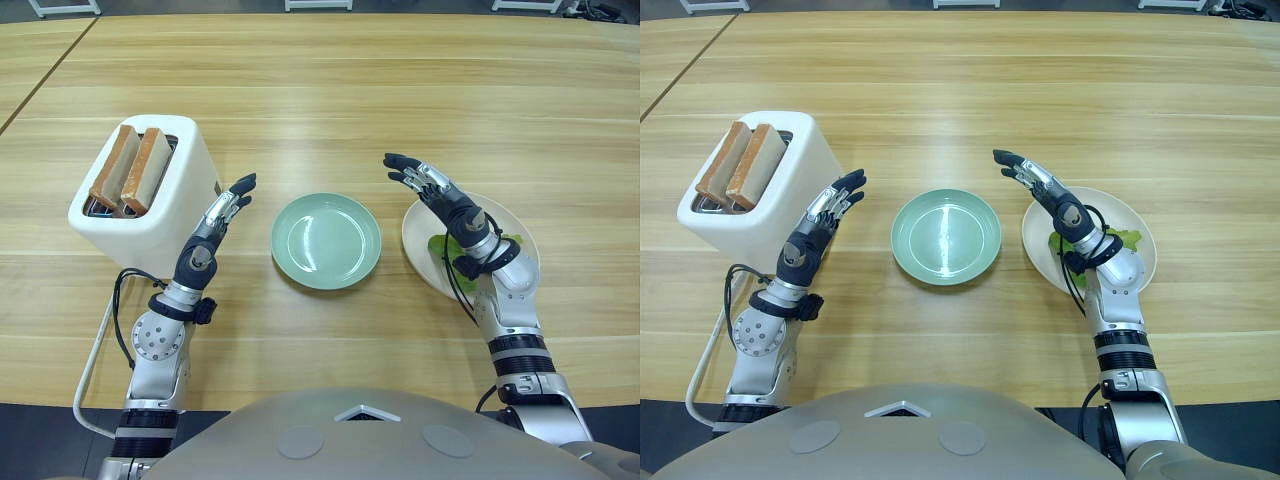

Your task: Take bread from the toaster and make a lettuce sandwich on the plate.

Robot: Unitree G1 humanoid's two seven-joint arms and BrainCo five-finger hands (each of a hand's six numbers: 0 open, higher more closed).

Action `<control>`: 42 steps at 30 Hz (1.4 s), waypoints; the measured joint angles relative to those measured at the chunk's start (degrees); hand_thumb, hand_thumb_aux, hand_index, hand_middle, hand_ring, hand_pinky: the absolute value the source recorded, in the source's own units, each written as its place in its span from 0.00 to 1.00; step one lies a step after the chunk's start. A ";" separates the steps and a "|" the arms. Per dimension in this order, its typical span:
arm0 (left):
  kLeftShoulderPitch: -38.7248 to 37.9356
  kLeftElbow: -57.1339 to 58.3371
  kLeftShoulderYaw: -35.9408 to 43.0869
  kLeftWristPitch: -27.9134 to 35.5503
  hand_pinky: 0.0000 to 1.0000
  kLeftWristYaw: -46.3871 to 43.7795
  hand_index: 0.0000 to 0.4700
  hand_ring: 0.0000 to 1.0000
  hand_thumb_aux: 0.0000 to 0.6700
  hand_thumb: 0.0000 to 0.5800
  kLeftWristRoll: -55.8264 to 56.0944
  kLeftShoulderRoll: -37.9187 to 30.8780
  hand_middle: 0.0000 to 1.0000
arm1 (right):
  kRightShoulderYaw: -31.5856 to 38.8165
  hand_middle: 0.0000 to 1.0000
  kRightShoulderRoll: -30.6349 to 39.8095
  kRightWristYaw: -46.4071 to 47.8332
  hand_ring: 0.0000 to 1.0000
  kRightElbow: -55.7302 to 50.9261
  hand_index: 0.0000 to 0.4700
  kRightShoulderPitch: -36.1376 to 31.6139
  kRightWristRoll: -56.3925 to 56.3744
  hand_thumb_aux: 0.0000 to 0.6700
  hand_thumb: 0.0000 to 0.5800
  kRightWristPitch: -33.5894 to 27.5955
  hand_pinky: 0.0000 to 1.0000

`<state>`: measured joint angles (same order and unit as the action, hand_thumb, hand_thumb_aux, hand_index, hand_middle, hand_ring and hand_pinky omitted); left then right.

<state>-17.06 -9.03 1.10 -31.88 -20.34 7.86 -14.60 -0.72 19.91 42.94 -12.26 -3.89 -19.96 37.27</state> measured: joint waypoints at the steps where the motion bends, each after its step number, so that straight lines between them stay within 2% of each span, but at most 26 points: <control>1: 0.01 0.00 0.00 -0.01 0.00 0.01 0.00 0.00 0.00 0.00 0.00 0.00 0.00 | 0.00 0.00 0.00 0.00 0.00 -0.01 0.00 0.00 0.00 0.00 0.00 0.00 0.00; 6: -0.38 -1.58 0.33 1.18 0.00 -0.02 0.00 0.00 0.00 0.00 0.88 0.03 0.00 | 0.00 0.00 -0.01 -0.01 0.00 -0.08 0.00 0.00 0.02 0.00 0.00 0.03 0.00; 9: -2.86 -15.69 1.46 7.22 0.00 1.01 0.00 0.00 0.00 0.00 7.83 -0.23 0.00 | 0.05 0.00 -0.03 -0.02 0.00 -0.15 0.00 -0.02 0.01 0.00 0.00 0.05 0.00; 11: -3.83 -24.78 -0.48 11.12 0.00 3.29 0.00 0.00 0.00 0.00 11.55 -1.21 0.00 | 0.07 0.00 -0.04 -0.02 0.00 -0.17 0.00 -0.01 0.00 0.00 0.00 0.08 0.00; 12: -4.31 -30.30 -4.08 13.94 0.00 5.50 0.05 0.00 0.05 0.09 14.06 -2.73 0.00 | 0.07 0.00 -0.05 -0.03 0.00 -0.18 0.00 -0.01 0.00 0.00 0.00 0.09 0.00; 13: -4.48 -34.47 -8.62 16.62 0.00 7.67 0.01 0.00 0.01 0.02 15.91 -4.41 0.00 | 0.07 0.00 -0.06 -0.04 0.00 -0.19 0.00 -0.01 0.01 0.00 0.00 0.10 0.00; 15: -4.50 -39.70 -20.92 22.09 0.00 11.57 0.00 0.00 0.00 0.00 14.39 -8.54 0.00 | 0.07 0.00 -0.11 -0.05 0.00 -0.24 0.00 -0.01 0.02 0.00 0.00 0.12 0.00; 18: -5.52 -38.46 -36.95 30.05 0.00 13.58 0.00 0.00 0.00 0.00 2.34 -14.11 0.00 | 0.07 0.00 -0.18 -0.07 0.00 -0.53 0.00 -0.03 0.18 0.00 0.00 0.14 0.00; 20: -6.88 -35.06 -42.53 32.63 0.00 13.86 0.00 0.00 0.00 0.00 -5.29 -16.38 0.00 | 0.08 0.00 -0.34 -0.08 0.00 -0.88 0.00 -0.09 0.73 0.00 0.00 0.14 0.00; 23: -8.72 -29.47 -43.44 33.79 0.00 14.01 0.00 0.00 0.00 0.01 -18.48 -18.71 0.00 | 0.07 0.00 -0.38 -0.08 0.00 -1.02 0.00 -0.14 1.01 0.00 0.00 0.14 0.00; 24: -9.45 -28.01 -42.68 33.93 0.00 14.11 0.02 0.00 0.02 0.04 -22.19 -18.84 0.00 | 0.06 0.00 -0.38 -0.08 0.00 -1.10 0.00 -0.20 1.02 0.00 0.00 0.14 0.00; 25: -9.92 -26.82 -41.27 33.98 0.00 14.09 0.06 0.00 0.06 0.11 -25.32 -18.88 0.00 | 0.06 0.00 -0.38 -0.08 0.00 -1.15 0.00 -0.27 1.03 0.00 0.00 0.16 0.00; 28: -10.33 -24.51 -39.07 34.26 0.00 13.88 0.07 0.00 0.07 0.13 -31.44 -18.98 0.00 | 0.05 0.00 -0.38 -0.08 0.00 -1.29 0.00 -0.41 1.04 0.00 0.00 0.17 0.00; 30: -10.25 -23.01 -38.49 34.40 0.00 13.68 0.05 0.00 0.05 0.11 -33.68 -19.19 0.00 | 0.05 0.00 -0.39 -0.08 0.00 -1.40 0.00 -0.47 1.09 0.00 0.00 0.22 0.00; 31: -10.22 -22.36 -38.21 34.43 0.00 13.62 0.03 0.00 0.03 0.05 -33.87 -19.19 0.00 | 0.05 0.00 -0.39 -0.08 0.00 -1.44 0.00 -0.48 1.12 0.00 0.00 0.27 0.00; 34: -9.31 -20.25 -36.58 34.17 0.00 13.59 0.01 0.00 0.01 0.02 -35.57 -19.20 0.00 | 0.04 0.00 -0.39 -0.13 0.00 -1.54 0.00 -0.50 1.45 0.00 0.00 0.54 0.00; 39: -7.15 -18.06 -34.40 33.90 0.00 13.57 0.07 0.00 0.07 0.13 -36.27 -19.22 0.00 | 0.01 0.00 -0.39 -0.15 0.00 -1.62 0.00 -0.52 1.58 0.00 0.00 0.61 0.00; 42: -6.01 -16.38 -31.63 33.91 0.00 13.57 0.13 0.00 0.13 0.24 -37.78 -19.20 0.00 | 0.01 0.00 -0.39 -0.18 0.00 -1.63 0.00 -0.54 1.98 0.00 0.00 0.66 0.00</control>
<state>-23.07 -25.41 -30.53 2.03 -6.77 -29.92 -33.80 -0.71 19.52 42.76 -13.89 -4.43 -17.99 37.93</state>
